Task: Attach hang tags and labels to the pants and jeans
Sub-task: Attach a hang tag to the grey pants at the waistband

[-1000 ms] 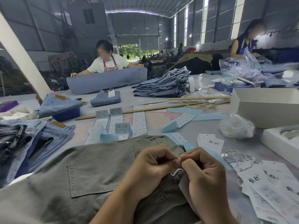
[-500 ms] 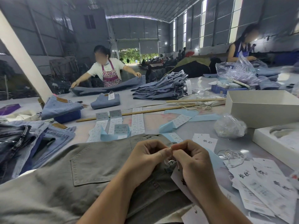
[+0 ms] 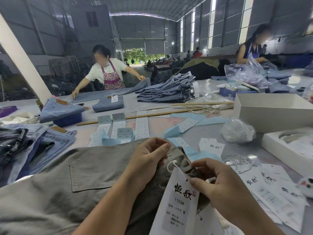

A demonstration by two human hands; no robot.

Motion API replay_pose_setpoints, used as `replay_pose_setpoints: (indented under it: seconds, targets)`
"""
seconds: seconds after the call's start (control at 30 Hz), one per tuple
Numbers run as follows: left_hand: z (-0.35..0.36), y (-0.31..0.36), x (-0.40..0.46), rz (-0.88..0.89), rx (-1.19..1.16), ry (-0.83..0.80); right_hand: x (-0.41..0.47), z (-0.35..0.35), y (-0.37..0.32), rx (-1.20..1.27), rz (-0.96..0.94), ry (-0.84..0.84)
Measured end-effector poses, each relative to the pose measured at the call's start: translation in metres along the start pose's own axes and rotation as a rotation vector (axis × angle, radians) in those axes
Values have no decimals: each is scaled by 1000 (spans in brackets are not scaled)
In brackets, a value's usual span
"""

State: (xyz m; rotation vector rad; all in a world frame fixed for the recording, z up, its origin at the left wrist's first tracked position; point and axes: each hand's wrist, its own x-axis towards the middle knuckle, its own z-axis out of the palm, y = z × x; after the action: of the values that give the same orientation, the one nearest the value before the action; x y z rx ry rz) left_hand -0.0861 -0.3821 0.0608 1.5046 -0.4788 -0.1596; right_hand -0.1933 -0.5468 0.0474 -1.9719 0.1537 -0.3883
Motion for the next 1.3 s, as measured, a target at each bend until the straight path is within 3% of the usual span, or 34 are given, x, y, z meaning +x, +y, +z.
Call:
replay_pose_setpoints:
  seconds: [0.13,0.27,0.43,0.5,0.63,0.83,1.1,1.3]
  targets:
    - [3,3,-4,61,304,-125,-2,-6,-2,-2,50,-25]
    - [11,4,-8,110,590,-317,-3,-8,-4,-59,56,51]
    - [-2,11,-12,20,391,-415,-5,-3,-3,-123,17,-72]
    - [-13,8,-15,18,441,-404,-3,-7,-1,-153,16,-61]
    - [-45,6,-23,124,937,-256,4,-13,-3,-212,26,-73]
    - [-99,4,-37,-178,1434,-105,12,1,-38,-331,-271,32]
    - [-179,20,-69,-334,1494,130,26,104,-125,-319,-636,-309]
    - [-261,30,-113,-494,1429,400,36,231,-170,-362,-746,-633]
